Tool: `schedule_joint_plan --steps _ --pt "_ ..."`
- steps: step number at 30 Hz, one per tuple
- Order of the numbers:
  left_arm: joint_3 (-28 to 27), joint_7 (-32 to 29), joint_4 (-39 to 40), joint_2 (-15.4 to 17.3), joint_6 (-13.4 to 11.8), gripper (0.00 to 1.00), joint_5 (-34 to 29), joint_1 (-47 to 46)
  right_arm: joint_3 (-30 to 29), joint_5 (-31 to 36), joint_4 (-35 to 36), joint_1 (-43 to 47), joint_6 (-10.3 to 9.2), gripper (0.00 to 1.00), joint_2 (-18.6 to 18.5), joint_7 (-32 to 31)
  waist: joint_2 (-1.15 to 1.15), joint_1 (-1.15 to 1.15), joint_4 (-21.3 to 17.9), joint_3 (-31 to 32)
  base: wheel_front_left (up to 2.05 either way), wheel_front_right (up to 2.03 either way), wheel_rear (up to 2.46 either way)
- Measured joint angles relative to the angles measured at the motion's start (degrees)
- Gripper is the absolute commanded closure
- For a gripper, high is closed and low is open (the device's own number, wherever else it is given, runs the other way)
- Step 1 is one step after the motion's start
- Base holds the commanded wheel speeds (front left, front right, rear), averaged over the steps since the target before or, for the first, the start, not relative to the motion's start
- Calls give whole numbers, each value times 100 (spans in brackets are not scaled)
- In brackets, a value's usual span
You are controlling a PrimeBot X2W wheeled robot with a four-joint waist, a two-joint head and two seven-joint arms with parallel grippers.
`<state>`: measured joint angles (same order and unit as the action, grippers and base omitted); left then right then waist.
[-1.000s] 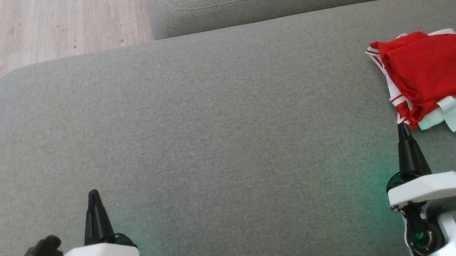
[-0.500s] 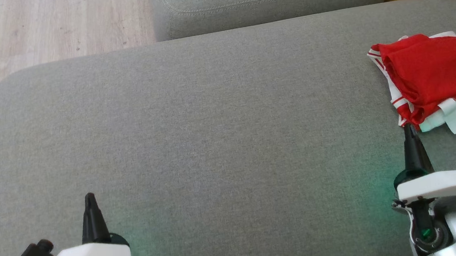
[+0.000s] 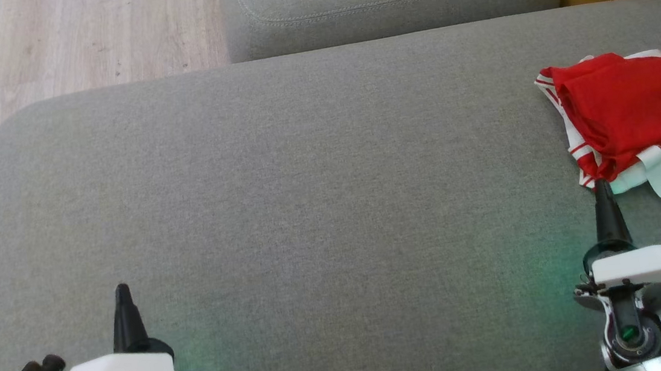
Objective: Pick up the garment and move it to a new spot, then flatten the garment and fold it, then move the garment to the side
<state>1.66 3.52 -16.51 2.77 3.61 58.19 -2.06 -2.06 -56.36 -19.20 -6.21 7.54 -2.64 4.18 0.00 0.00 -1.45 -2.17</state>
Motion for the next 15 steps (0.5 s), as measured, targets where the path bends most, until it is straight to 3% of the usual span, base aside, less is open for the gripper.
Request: schedule_joint_plan --steps 15 --pt "-170 -253 5 -2 91 100 857 -3 -91 -921 83 7 0 100 -2 -244 0 0 37 51 0 0 0"
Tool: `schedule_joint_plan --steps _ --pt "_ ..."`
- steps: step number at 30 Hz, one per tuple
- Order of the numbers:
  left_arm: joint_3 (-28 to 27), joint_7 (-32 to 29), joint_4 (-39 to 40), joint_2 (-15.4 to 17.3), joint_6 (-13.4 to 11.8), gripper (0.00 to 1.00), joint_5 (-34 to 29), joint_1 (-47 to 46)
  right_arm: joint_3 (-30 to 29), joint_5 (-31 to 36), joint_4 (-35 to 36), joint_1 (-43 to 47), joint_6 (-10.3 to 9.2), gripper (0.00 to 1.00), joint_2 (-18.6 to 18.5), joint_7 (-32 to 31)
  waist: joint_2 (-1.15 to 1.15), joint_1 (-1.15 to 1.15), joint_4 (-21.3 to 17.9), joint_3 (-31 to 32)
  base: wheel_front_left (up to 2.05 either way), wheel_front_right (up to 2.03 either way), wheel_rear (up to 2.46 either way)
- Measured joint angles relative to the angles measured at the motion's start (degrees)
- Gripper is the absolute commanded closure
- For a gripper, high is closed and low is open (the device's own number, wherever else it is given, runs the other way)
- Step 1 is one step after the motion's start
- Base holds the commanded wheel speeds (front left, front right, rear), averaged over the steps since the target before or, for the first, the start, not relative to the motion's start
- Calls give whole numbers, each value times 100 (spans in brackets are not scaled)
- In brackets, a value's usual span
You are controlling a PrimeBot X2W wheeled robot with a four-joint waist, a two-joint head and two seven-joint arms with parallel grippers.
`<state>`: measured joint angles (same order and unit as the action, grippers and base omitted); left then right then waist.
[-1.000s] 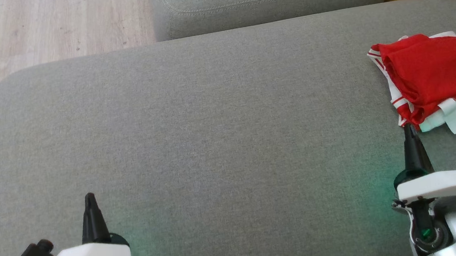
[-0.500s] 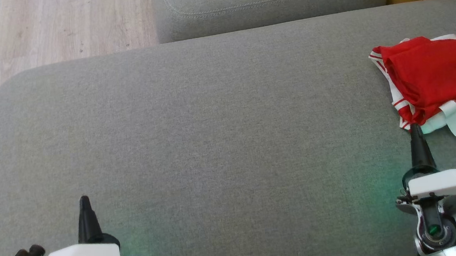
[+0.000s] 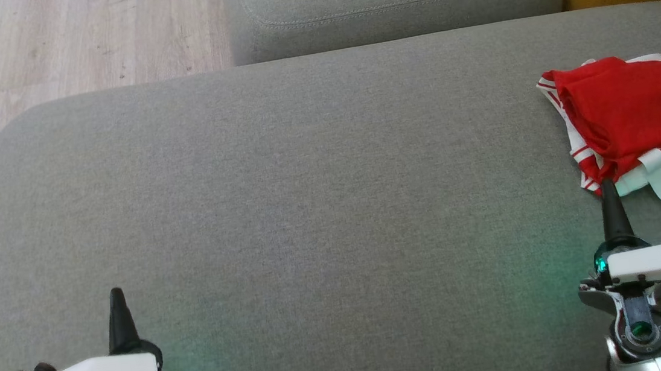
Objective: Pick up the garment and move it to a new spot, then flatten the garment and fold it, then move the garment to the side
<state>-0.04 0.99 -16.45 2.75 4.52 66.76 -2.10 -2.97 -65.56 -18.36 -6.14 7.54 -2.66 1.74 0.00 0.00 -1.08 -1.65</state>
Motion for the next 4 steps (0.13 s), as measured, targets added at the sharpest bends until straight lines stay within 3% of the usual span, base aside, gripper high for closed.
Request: schedule_joint_plan --steps 4 --pt "-18 -74 3 0 12 100 229 -2 -42 -238 16 1 0 100 0 -65 0 0 10 14 0 0 0"
